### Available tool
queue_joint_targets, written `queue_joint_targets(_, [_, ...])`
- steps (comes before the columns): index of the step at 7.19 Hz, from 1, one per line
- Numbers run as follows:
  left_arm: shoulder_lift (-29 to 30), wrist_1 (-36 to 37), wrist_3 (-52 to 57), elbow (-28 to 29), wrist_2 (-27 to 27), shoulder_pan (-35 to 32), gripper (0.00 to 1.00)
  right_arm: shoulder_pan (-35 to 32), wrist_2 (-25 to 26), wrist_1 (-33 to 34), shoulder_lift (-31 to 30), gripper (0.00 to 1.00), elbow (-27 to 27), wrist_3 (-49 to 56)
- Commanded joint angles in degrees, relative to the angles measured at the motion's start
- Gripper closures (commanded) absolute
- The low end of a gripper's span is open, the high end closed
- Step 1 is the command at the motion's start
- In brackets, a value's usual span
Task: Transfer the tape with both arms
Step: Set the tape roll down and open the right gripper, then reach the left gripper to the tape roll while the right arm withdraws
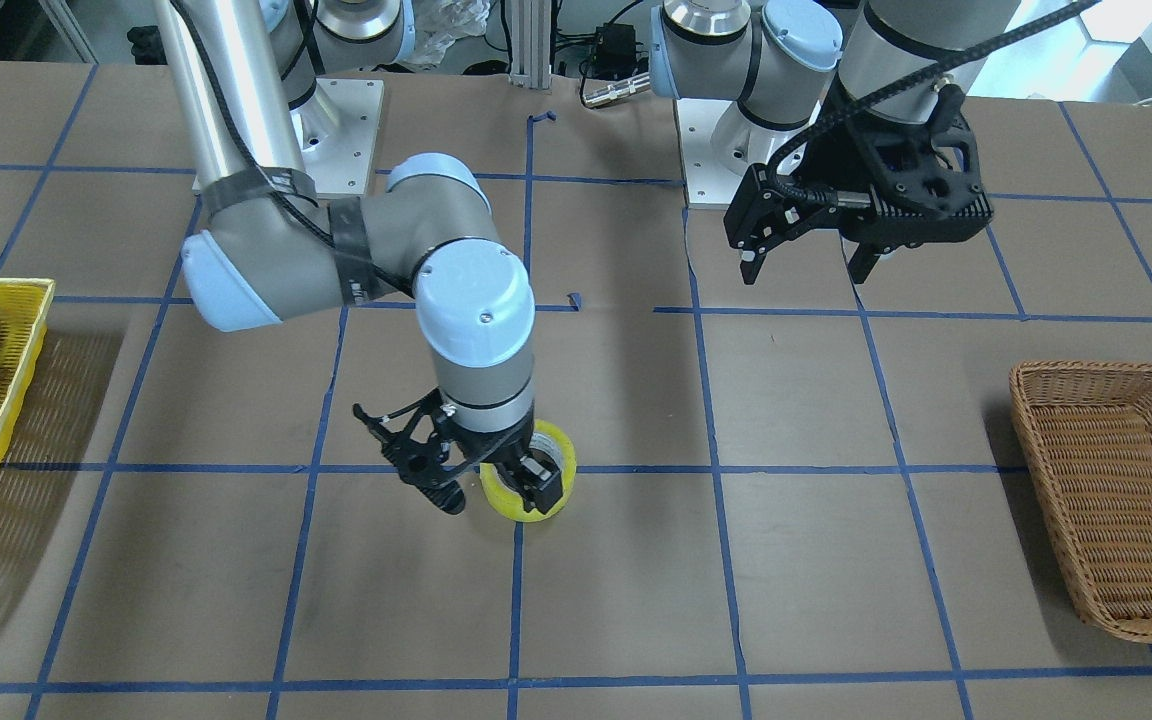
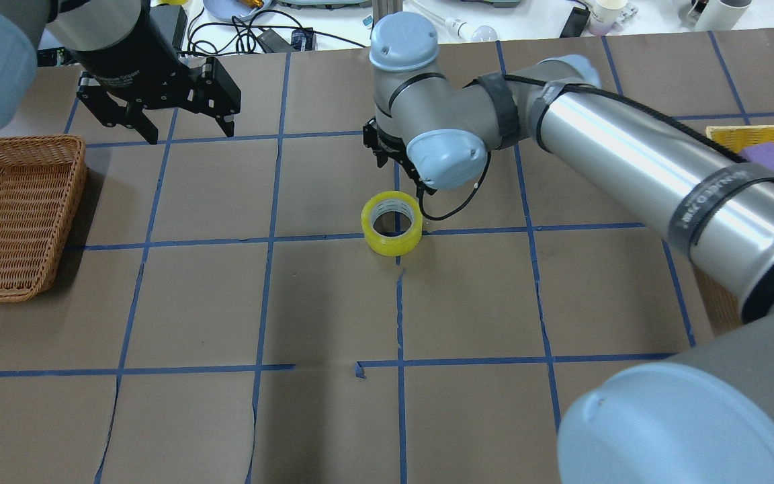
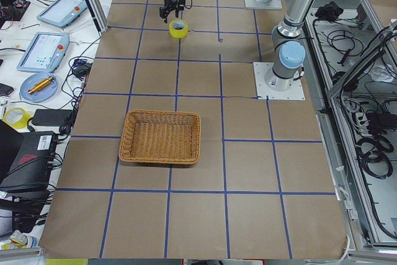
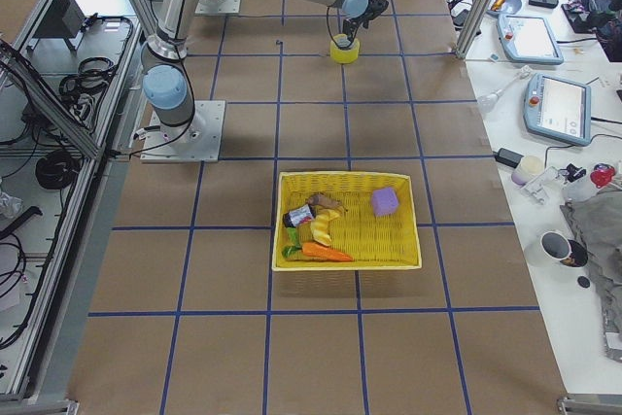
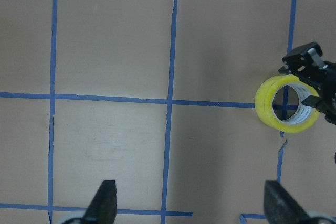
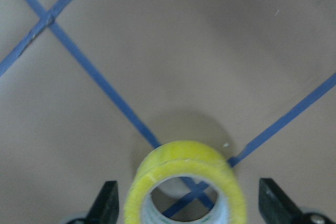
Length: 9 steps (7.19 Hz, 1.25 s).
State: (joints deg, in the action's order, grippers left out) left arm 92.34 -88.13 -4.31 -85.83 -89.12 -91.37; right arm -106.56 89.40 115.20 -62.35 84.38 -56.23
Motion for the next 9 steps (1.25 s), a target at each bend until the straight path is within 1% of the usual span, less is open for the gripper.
queue_joint_targets(1, [2.74, 3.11, -0.61, -3.44, 0.09, -2.74, 0.0, 12.9, -0.27, -12.85, -11.6, 0.0, 0.34, 23.52])
queue_joint_targets(2, [4.5, 10.44, -3.05, -7.12, 0.43, -4.68, 0.0, 17.14, 0.07, -14.11, -15.31, 0.0, 0.95, 36.41])
queue_joint_targets(3, [7.38, 18.52, -7.6, -10.03, 0.52, -7.83, 0.0, 19.01, 0.25, -16.91, -18.83, 0.0, 1.83, 44.37])
queue_joint_targets(4, [11.33, 24.61, -9.21, -12.58, 0.44, -11.43, 0.0, 18.85, 0.34, -19.9, -21.3, 0.0, 2.01, 44.8])
queue_joint_targets(5, [15.63, 32.06, -11.66, -13.22, 1.91, -14.25, 0.0, 18.94, 0.78, -21.14, -21.23, 0.0, 2.19, 45.32])
queue_joint_targets(6, [17.94, 33.44, -12.03, -13.4, 1.84, -16.36, 0.0, 18.85, 0.61, -21.33, -21.23, 0.0, 2.19, 44.46])
queue_joint_targets(7, [19.79, 33.46, -11.69, -13.4, 1.58, -16.47, 0.03, 18.76, 0.43, -23.25, -21.58, 0.0, 2.19, 44.54])
queue_joint_targets(8, [20.85, 33.55, -11.43, -13.05, 1.49, -16.47, 0.05, 18.76, 0.34, -23.53, -22.02, 0.0, 2.02, 45.06])
queue_joint_targets(9, [22.17, 35.9, -11.42, -12.96, 1.4, -16.47, 0.06, 18.67, -0.09, -23.53, -23.33, 0.0, 2.02, 45.24])
